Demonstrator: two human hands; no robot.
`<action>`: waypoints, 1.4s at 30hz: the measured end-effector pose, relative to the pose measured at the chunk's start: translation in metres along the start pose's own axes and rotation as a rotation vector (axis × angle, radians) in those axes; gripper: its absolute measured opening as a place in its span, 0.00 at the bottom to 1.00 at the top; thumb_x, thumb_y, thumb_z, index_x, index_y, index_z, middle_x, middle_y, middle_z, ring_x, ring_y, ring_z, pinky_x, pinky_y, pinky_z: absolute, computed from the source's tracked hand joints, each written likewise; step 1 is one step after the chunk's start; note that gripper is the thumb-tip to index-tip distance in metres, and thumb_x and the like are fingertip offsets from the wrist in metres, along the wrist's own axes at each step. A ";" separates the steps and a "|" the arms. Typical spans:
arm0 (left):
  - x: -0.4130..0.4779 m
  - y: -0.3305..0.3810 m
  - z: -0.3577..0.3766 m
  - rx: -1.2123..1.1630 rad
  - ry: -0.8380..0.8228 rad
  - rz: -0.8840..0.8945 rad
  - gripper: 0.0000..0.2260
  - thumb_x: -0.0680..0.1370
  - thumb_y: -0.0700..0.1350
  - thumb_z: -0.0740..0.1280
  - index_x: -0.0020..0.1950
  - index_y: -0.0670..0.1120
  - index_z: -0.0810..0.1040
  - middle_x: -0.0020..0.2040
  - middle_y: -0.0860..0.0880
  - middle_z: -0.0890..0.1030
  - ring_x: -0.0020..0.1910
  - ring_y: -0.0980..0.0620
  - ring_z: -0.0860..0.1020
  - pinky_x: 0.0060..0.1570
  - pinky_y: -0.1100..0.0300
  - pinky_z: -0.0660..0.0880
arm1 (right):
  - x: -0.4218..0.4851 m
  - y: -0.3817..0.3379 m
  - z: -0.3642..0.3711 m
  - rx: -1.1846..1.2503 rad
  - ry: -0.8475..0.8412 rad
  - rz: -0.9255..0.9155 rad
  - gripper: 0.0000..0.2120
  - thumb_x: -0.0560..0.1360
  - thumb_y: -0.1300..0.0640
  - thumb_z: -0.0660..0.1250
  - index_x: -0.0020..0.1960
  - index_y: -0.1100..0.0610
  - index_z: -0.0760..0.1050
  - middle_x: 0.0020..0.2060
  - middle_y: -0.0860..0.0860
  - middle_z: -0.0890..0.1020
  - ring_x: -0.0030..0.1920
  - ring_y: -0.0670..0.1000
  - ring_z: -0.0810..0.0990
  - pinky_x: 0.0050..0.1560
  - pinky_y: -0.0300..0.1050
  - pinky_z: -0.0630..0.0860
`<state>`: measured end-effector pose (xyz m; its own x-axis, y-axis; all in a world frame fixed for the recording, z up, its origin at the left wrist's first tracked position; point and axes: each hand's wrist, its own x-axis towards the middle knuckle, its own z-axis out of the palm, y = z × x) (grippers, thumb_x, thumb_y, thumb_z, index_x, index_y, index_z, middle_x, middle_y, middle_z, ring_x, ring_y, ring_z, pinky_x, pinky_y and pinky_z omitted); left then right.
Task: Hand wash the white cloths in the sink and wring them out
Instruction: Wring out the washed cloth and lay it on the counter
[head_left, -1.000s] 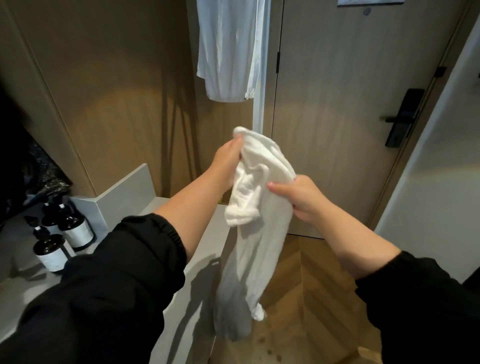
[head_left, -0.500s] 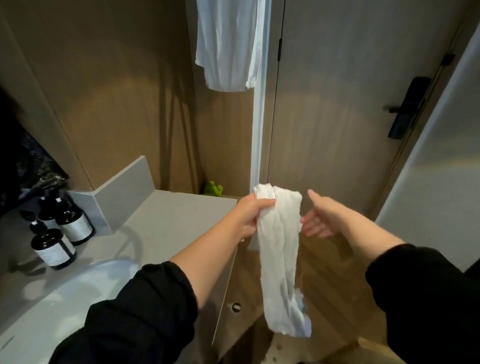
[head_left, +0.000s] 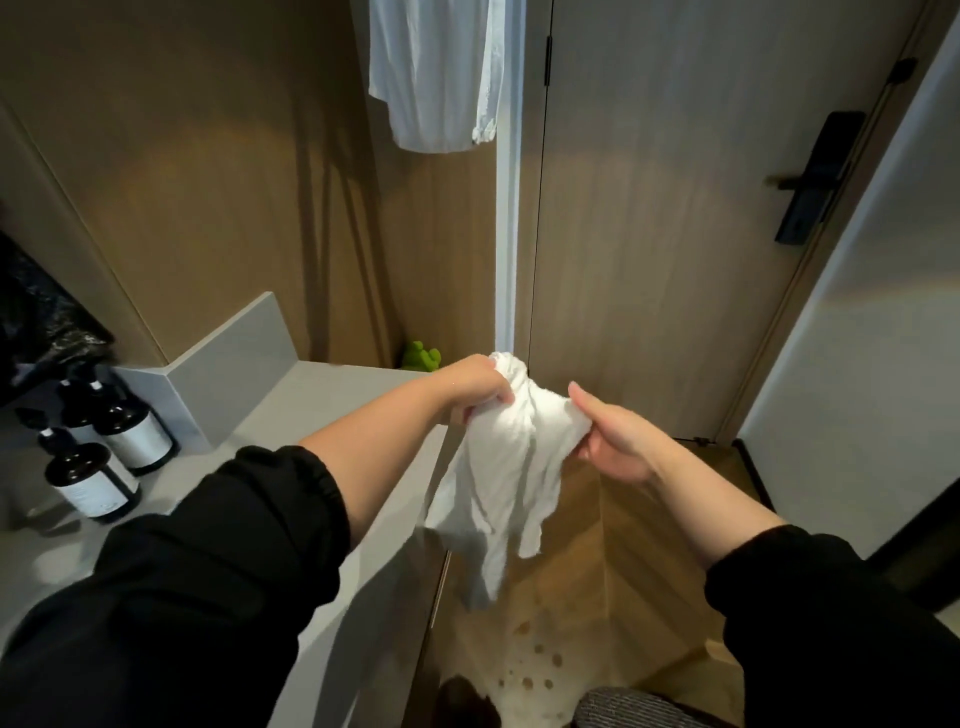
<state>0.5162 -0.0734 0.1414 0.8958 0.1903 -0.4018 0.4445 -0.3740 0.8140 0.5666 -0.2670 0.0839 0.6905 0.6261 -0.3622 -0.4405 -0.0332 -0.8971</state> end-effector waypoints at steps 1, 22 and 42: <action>0.000 -0.003 -0.007 0.063 -0.025 -0.018 0.18 0.69 0.40 0.68 0.57 0.42 0.71 0.52 0.40 0.76 0.48 0.41 0.77 0.50 0.52 0.73 | 0.001 -0.006 -0.002 0.044 0.024 -0.028 0.23 0.75 0.45 0.65 0.63 0.60 0.75 0.59 0.55 0.81 0.61 0.54 0.78 0.66 0.51 0.70; 0.007 -0.045 -0.038 -0.703 0.034 -0.006 0.15 0.79 0.47 0.66 0.64 0.47 0.72 0.51 0.47 0.80 0.48 0.50 0.79 0.52 0.54 0.78 | -0.007 -0.084 -0.049 0.129 0.609 -0.074 0.14 0.76 0.66 0.67 0.60 0.67 0.74 0.46 0.58 0.81 0.42 0.55 0.81 0.51 0.52 0.80; 0.017 -0.021 -0.075 0.607 0.122 0.020 0.53 0.68 0.62 0.73 0.79 0.47 0.42 0.76 0.45 0.60 0.71 0.42 0.66 0.65 0.50 0.69 | -0.016 -0.090 -0.095 -0.671 0.592 -0.030 0.19 0.73 0.74 0.61 0.60 0.61 0.78 0.61 0.59 0.75 0.61 0.57 0.73 0.60 0.47 0.73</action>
<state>0.5215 0.0054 0.1491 0.9130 0.2668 -0.3085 0.3828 -0.8216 0.4224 0.6495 -0.3481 0.1467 0.9612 0.1353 -0.2405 -0.1173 -0.5883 -0.8001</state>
